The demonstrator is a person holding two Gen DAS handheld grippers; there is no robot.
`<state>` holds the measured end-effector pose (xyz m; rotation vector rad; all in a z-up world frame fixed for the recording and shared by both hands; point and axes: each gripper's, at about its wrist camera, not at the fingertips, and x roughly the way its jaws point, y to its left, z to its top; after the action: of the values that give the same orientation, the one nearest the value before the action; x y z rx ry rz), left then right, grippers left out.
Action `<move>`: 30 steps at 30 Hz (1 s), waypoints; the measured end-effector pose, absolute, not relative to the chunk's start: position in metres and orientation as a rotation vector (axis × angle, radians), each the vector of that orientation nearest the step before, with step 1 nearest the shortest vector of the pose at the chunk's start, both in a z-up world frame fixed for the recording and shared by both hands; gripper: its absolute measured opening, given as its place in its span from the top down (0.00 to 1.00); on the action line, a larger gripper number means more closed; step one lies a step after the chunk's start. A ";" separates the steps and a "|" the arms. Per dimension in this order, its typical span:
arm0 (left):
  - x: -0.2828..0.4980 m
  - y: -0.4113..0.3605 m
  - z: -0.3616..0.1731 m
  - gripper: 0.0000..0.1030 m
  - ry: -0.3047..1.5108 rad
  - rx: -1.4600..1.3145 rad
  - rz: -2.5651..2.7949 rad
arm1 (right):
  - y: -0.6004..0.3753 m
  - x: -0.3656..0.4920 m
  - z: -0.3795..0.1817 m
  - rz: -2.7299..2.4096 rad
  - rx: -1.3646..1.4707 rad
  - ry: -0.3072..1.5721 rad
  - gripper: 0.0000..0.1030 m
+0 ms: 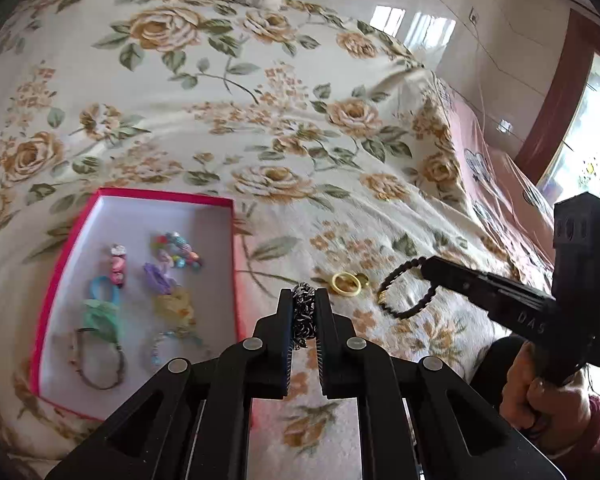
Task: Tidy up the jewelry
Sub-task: 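Carry the chain with the left tool while the right tool carries the black bracelet into the box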
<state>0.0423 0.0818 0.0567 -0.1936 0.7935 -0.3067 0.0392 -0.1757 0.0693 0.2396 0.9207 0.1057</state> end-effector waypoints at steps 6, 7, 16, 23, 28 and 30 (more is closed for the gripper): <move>0.028 0.106 0.061 0.92 0.785 -0.210 -0.251 | -0.145 0.045 0.066 0.180 0.224 0.931 0.93; 0.026 0.110 0.061 0.92 0.785 -0.215 -0.240 | -0.138 0.047 0.064 0.198 0.219 0.936 0.93; 0.013 0.141 0.058 0.92 0.798 -0.255 -0.169 | -0.092 0.059 0.050 0.311 0.205 0.977 0.93; 0.009 0.157 0.048 0.92 0.821 -0.286 -0.145 | -0.058 0.066 0.036 0.380 0.187 1.015 0.93; 0.012 0.165 0.039 0.92 0.842 -0.306 -0.135 | -0.038 0.070 0.024 0.427 0.182 1.049 0.93; 0.013 0.168 0.034 0.92 0.852 -0.314 -0.129 | -0.033 0.071 0.018 0.437 0.179 1.061 0.93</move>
<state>0.0132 0.1684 0.0341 -0.3136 0.8517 -0.1295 0.0708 -0.0327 0.0177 0.1794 1.0612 0.4371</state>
